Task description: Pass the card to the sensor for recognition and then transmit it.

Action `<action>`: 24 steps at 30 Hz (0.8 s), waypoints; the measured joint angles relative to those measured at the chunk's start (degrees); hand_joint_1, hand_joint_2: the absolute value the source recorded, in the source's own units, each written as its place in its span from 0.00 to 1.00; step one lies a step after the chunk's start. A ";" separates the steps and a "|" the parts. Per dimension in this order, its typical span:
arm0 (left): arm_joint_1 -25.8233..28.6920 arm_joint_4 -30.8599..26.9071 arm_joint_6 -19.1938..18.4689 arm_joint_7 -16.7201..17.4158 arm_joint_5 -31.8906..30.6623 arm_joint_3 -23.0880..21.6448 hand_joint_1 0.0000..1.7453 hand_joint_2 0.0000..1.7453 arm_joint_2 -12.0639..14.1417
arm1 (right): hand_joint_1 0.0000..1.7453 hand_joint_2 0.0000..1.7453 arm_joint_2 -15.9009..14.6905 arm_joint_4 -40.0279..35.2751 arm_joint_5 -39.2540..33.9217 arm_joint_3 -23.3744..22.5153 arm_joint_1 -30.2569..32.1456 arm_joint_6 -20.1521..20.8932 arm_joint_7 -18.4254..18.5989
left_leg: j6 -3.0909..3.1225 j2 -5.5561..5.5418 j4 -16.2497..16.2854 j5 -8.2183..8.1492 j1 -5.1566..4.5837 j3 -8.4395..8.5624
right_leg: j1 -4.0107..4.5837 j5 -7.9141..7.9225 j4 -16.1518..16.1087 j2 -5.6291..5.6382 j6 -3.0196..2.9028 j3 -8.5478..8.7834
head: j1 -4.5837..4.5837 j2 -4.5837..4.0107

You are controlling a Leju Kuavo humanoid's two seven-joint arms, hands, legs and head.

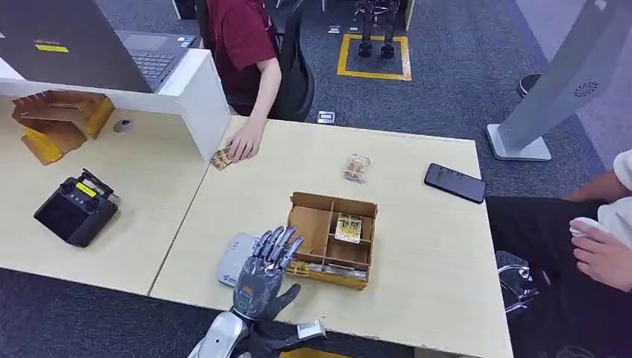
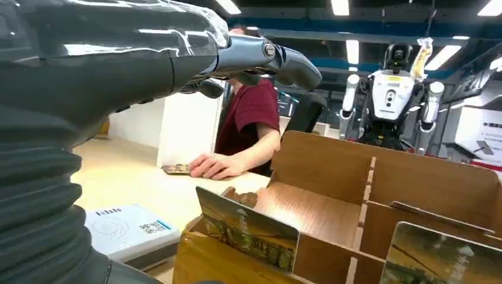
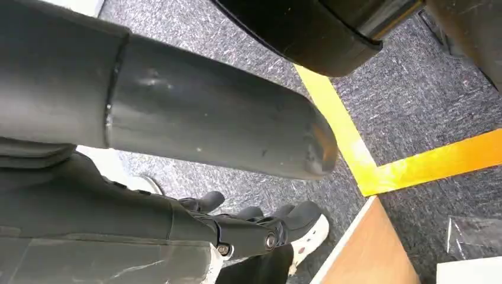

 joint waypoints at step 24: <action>-1.09 3.54 0.02 -1.36 5.11 0.26 1.00 1.00 -0.20 | 0.00 0.00 0.00 -0.02 0.59 -0.92 0.00 -0.22 -0.52 | 0.00 0.00 0.00 0.00 0.00 0.00 | 0.00 0.00 0.00 0.00 0.00 0.00 | 0.00 0.00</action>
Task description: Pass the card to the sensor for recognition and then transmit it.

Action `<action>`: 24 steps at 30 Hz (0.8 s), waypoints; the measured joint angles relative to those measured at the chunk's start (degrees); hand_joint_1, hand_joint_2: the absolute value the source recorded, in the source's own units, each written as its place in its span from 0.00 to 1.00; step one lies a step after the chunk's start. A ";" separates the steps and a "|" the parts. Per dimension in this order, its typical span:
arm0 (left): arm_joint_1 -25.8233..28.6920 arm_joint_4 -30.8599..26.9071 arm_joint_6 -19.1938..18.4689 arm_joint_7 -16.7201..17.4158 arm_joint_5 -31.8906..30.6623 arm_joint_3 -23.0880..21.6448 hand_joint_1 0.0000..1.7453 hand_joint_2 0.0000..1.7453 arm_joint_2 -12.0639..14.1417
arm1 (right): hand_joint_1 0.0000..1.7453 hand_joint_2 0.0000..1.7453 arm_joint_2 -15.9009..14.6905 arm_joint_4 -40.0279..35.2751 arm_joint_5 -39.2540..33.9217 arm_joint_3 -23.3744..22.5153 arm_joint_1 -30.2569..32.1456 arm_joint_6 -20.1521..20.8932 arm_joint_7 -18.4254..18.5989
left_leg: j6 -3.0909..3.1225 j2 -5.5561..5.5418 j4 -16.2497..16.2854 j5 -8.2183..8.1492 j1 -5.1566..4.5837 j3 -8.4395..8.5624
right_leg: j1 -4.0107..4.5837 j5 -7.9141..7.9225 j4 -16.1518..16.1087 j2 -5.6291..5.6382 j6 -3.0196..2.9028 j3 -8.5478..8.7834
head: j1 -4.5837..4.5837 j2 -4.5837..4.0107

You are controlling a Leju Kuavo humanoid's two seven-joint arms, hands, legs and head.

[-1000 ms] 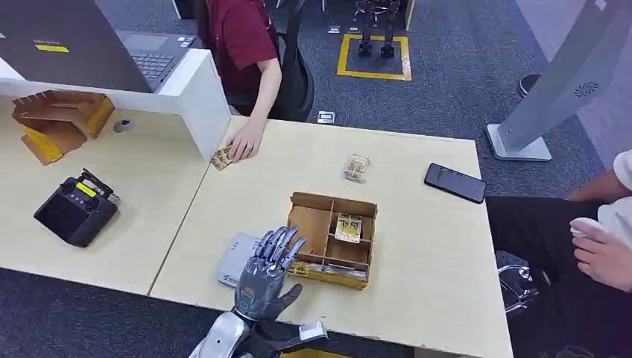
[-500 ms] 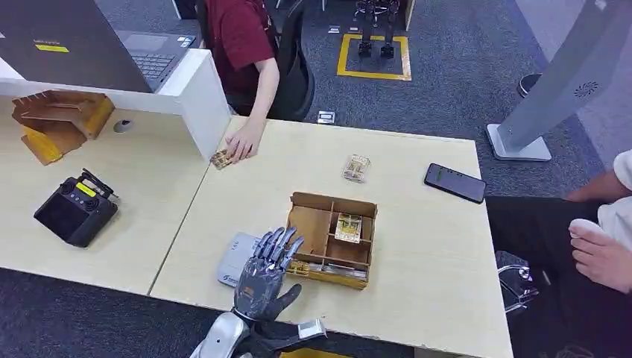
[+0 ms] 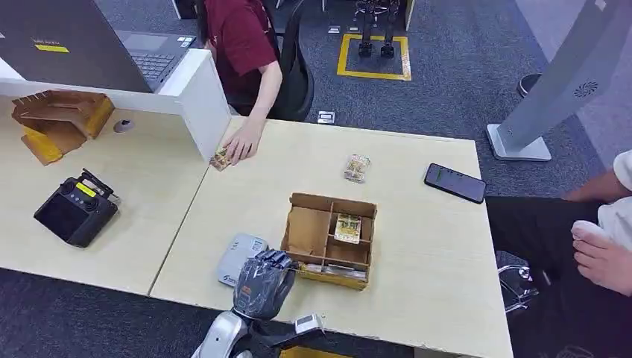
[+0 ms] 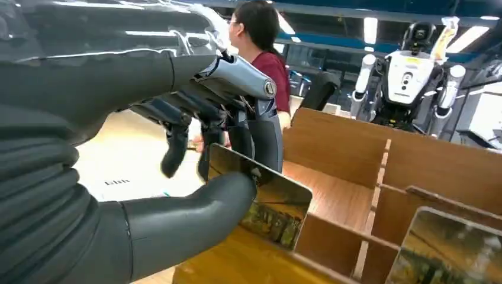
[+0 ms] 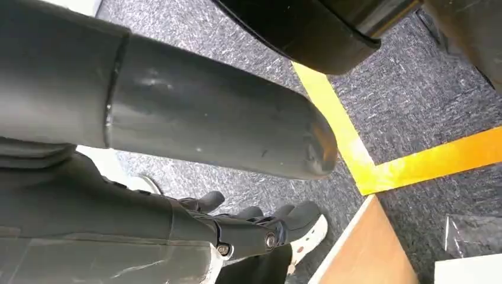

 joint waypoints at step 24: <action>-8.22 -13.47 -1.79 6.80 7.75 -0.63 1.00 1.00 1.71 | 0.00 0.00 0.02 0.00 0.81 -1.88 0.03 0.00 0.07 | -0.01 -0.02 0.01 0.05 0.01 0.01 | 0.00 0.07 0.02 -0.01 0.01 0.00 | 0.00 0.00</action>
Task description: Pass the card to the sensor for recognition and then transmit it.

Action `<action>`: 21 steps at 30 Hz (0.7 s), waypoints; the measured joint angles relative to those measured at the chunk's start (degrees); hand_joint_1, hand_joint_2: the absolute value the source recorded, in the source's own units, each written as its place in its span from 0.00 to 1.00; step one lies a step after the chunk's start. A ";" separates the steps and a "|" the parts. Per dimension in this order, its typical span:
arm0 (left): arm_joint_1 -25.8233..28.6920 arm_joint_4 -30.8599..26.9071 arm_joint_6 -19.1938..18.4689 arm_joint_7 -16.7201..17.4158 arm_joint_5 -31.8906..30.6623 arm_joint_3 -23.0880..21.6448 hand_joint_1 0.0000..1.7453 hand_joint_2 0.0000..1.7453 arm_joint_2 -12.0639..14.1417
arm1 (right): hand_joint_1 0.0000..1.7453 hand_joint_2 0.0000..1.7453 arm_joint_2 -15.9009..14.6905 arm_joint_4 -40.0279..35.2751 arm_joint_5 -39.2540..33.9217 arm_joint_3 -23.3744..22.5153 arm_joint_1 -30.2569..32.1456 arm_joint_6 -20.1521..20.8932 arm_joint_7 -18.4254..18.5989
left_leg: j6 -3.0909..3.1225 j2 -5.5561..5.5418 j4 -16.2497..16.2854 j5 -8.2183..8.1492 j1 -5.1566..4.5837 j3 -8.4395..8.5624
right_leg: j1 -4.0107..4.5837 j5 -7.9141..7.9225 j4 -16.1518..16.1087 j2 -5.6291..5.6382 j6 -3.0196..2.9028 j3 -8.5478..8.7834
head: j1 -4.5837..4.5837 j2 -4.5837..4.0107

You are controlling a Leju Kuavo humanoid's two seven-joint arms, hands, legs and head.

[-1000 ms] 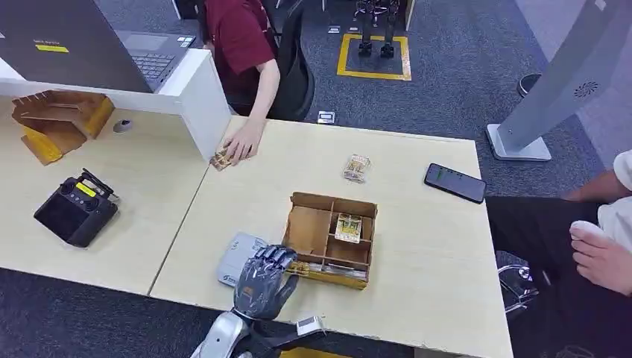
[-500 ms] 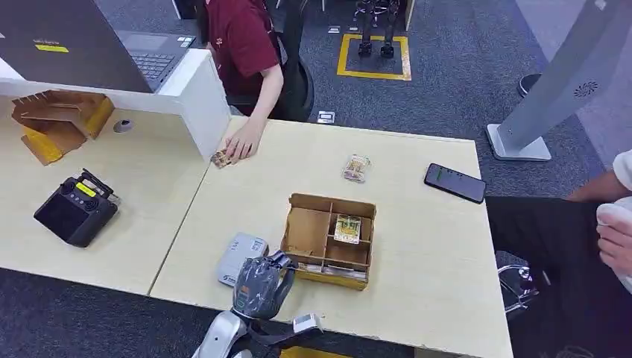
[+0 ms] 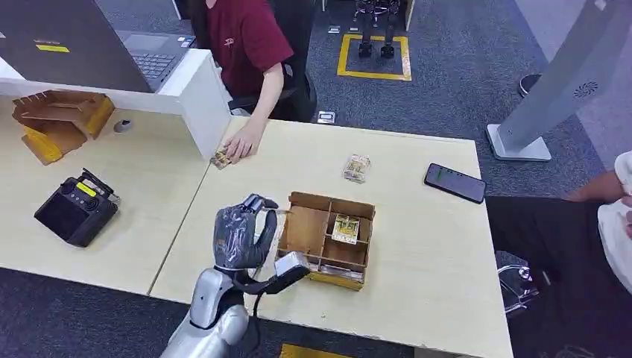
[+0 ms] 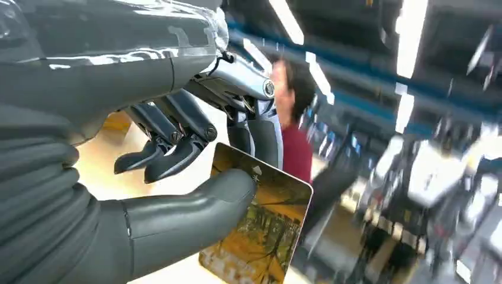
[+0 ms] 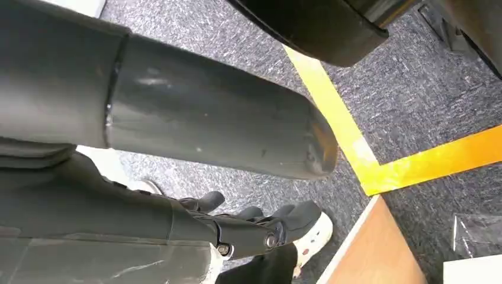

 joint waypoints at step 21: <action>-19.11 14.63 1.70 7.91 -7.19 10.77 1.00 1.00 2.29 | 0.00 0.00 0.15 -0.02 4.66 -0.20 -0.20 0.59 0.35 | -0.02 0.02 0.00 0.11 0.03 -0.01 | 0.00 0.09 0.04 0.04 -0.05 -0.02 | -0.02 0.00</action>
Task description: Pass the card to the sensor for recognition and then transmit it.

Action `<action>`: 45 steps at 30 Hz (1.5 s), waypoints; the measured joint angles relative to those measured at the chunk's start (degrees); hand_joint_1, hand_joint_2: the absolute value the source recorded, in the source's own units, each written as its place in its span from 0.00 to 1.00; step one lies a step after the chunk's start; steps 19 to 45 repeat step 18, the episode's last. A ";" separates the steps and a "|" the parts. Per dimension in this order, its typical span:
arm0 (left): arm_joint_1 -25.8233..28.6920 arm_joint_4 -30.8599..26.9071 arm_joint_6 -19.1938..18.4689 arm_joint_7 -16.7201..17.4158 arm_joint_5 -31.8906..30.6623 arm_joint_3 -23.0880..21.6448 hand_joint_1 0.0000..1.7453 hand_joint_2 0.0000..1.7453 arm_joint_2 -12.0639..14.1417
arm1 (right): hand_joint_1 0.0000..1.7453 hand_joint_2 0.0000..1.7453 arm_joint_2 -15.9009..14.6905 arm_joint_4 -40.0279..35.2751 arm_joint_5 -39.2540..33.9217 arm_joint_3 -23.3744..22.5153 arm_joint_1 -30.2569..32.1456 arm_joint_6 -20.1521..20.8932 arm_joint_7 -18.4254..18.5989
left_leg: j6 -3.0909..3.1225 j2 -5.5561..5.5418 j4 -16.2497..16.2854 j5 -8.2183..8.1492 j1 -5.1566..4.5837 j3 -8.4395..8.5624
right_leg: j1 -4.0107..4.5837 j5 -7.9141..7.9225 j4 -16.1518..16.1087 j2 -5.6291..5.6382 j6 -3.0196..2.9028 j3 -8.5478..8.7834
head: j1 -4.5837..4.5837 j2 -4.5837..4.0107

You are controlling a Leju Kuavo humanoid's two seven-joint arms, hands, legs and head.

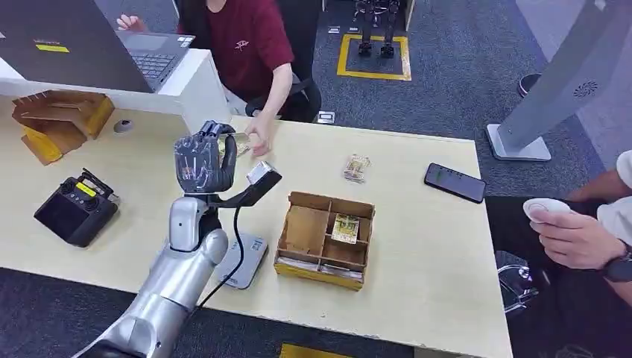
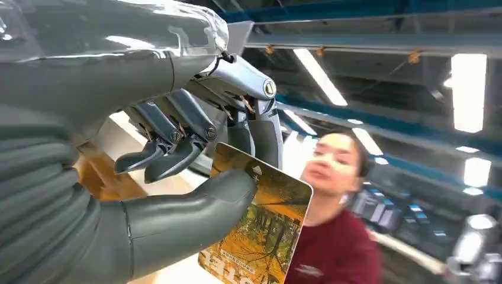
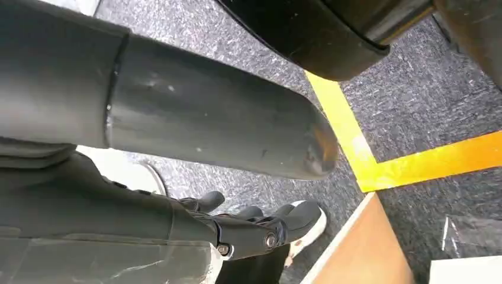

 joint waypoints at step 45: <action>-2.21 7.91 0.07 -2.29 -4.54 12.77 0.92 1.00 0.37 | 0.00 0.00 0.24 -0.02 1.14 0.07 -0.53 0.87 -0.22 | 0.00 -0.01 0.00 0.03 0.00 -0.04 | 0.00 0.01 0.00 -0.01 0.00 -0.02 | 0.02 0.00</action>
